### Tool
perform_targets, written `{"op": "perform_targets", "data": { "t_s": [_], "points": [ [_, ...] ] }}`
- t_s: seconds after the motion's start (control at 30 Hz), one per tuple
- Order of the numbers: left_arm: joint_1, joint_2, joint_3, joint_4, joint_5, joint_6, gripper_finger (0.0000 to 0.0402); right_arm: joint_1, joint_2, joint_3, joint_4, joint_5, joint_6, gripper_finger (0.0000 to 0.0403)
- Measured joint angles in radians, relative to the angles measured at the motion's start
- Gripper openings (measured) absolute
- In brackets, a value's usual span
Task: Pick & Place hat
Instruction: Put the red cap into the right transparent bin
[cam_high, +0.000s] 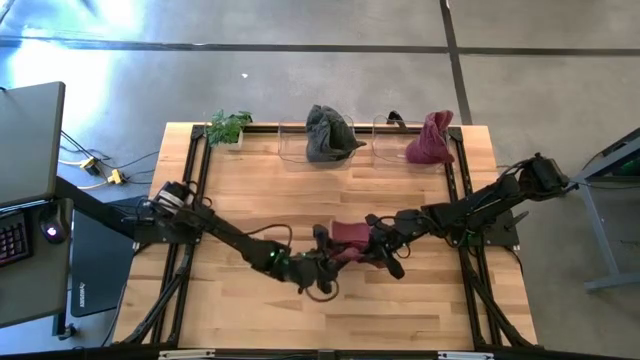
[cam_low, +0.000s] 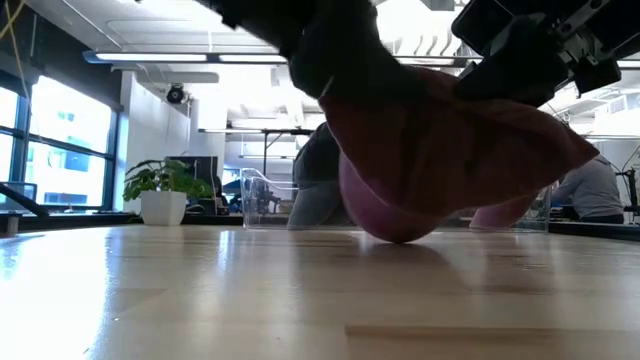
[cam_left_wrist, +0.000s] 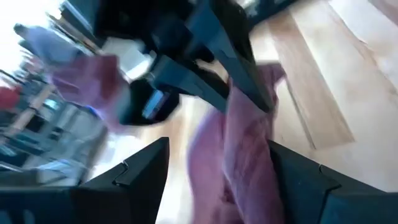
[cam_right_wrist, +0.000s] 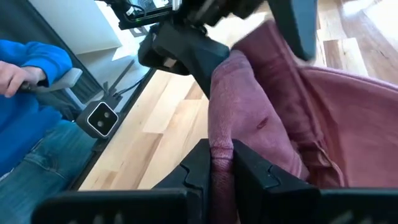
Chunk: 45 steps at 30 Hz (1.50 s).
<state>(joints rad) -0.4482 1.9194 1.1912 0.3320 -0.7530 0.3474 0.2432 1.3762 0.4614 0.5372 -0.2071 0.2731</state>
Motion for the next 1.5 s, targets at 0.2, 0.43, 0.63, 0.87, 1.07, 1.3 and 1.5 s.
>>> {"op": "perform_targets", "data": {
  "t_s": [0.2,0.43,0.63,0.87,1.07,1.3,1.5],
  "points": [
    [0.039,0.000,0.000,-0.059,0.173,-0.065,0.0178,0.000,0.000,0.000,0.001,0.017,0.000,0.0038],
    [0.036,0.000,0.000,-0.098,0.200,-0.065,0.0046,0.000,0.000,0.000,-0.027,0.083,-0.019,0.0076],
    [0.036,0.000,0.000,-0.134,0.203,-0.087,0.0016,-0.007,-0.049,0.041,-0.211,0.130,-0.074,0.0132],
    [0.050,0.000,0.000,-0.184,0.161,-0.164,0.0025,0.180,-0.085,0.274,-0.781,0.621,-0.126,0.0151],
    [0.052,0.000,0.000,-0.186,0.136,-0.181,0.0025,0.359,0.045,0.370,-0.803,0.699,-0.116,0.0153],
    [0.055,0.000,0.000,-0.193,0.139,-0.199,0.0025,0.438,0.296,0.454,-0.691,0.752,-0.110,0.0203],
    [0.055,-0.001,0.000,-0.202,0.136,-0.200,0.0025,0.465,0.446,0.607,-0.802,1.069,0.014,0.0215]
  ]
}}
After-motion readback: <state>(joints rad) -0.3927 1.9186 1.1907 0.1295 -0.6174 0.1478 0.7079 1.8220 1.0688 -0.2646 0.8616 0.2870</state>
